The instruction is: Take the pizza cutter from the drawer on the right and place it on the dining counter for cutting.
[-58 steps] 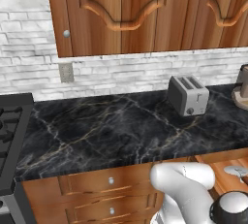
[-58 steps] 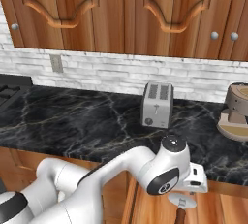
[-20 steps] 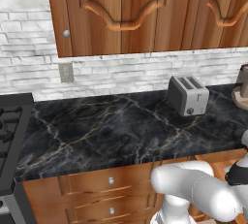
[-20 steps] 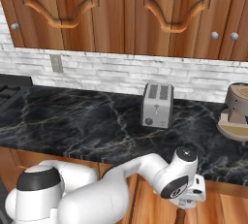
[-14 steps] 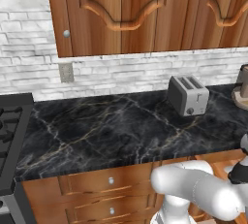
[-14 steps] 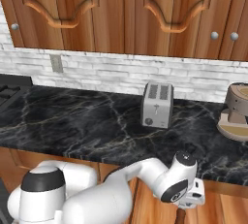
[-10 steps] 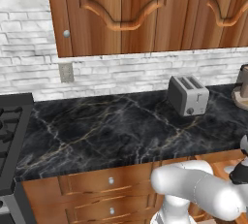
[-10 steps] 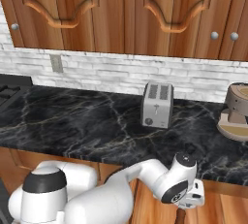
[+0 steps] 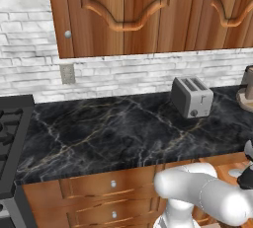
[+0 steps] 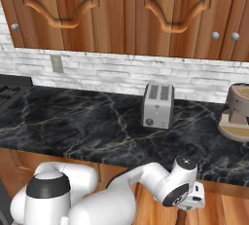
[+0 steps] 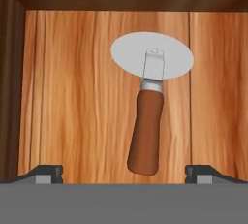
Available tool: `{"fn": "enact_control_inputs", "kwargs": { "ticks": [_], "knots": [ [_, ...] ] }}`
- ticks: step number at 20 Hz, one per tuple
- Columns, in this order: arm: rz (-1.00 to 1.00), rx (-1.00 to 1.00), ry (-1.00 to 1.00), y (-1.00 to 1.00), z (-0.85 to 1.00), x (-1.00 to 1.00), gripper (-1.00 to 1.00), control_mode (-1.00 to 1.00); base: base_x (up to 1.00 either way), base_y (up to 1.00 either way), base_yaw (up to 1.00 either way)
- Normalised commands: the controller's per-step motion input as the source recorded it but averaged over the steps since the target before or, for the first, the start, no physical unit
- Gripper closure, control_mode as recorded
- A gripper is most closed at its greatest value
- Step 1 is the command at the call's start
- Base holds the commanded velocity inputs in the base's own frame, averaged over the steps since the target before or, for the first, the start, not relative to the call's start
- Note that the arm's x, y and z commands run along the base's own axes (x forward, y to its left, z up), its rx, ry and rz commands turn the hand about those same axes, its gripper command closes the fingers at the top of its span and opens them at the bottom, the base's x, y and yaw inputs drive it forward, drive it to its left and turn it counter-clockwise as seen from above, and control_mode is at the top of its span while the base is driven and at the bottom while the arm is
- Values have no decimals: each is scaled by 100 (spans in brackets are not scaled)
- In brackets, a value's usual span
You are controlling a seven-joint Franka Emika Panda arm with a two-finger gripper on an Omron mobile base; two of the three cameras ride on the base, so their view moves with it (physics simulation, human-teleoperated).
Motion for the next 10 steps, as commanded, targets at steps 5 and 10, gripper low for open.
{"fn": "enact_control_inputs", "kwargs": {
  "ticks": [5, 10],
  "knots": [
    [0, 0, 0, 0, -14, 0, -100, -100, 0, 0, 0],
    [0, 0, 0, 0, -14, 0, -100, -100, 0, 0, 0]
  ]
}}
